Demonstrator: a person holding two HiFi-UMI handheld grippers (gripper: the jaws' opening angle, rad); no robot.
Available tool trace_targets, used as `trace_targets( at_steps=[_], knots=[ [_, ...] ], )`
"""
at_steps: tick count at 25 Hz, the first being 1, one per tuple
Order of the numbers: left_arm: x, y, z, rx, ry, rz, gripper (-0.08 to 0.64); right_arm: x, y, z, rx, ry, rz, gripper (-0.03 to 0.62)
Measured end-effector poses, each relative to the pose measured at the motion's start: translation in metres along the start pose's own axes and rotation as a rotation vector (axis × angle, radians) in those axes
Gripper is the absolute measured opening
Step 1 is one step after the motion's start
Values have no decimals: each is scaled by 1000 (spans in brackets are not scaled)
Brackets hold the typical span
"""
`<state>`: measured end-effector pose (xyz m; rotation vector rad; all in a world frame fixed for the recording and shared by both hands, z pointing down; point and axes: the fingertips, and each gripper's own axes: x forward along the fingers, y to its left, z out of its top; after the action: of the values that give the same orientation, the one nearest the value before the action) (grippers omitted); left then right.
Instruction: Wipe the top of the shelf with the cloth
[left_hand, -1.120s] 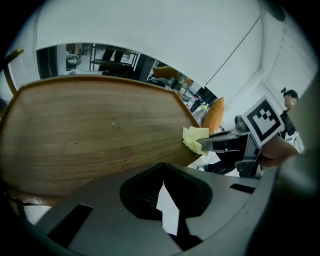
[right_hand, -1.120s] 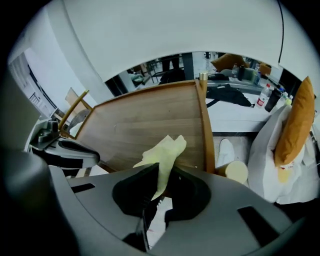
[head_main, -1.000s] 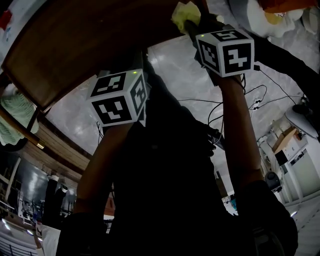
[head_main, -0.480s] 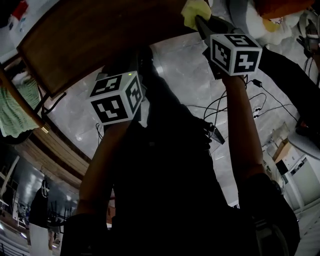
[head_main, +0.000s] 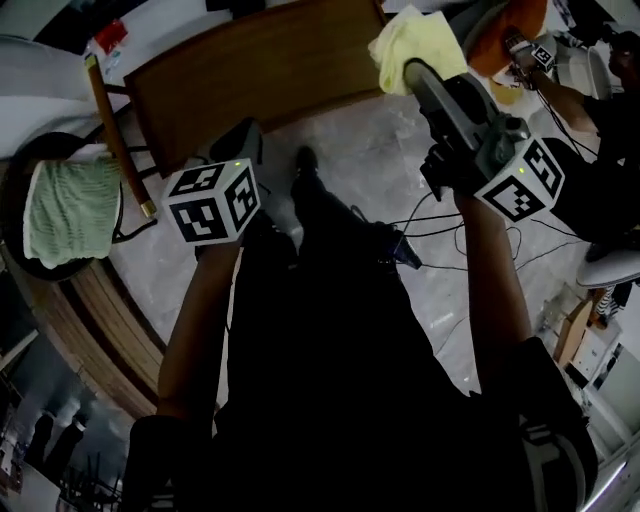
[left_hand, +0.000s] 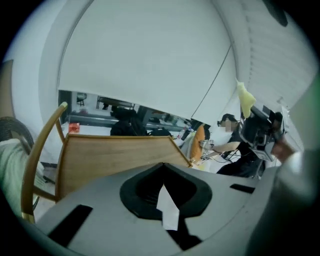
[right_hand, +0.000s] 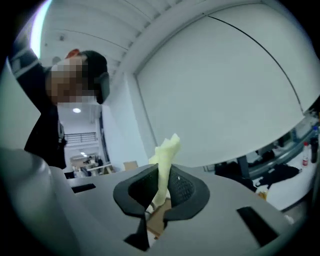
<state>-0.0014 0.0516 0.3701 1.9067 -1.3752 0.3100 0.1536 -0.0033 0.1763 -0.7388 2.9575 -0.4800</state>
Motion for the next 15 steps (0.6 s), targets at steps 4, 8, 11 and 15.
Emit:
trace_targets(
  at_steps=[4,8,11,15],
  knots=[
    [-49,-5,16,54,-68,-134,11,-14,70,19,-43,-45,123,41],
    [-98,-11,42,68,-188,-262,11,-27,122,40,36,-147,228,41],
    [-136,-31,49,73,-275,-437,11,-42,168,50,101,-245,380,41],
    [-183,-56,61,107,-381,-627,11,-35,214,50,43,-247,466,41]
  ],
)
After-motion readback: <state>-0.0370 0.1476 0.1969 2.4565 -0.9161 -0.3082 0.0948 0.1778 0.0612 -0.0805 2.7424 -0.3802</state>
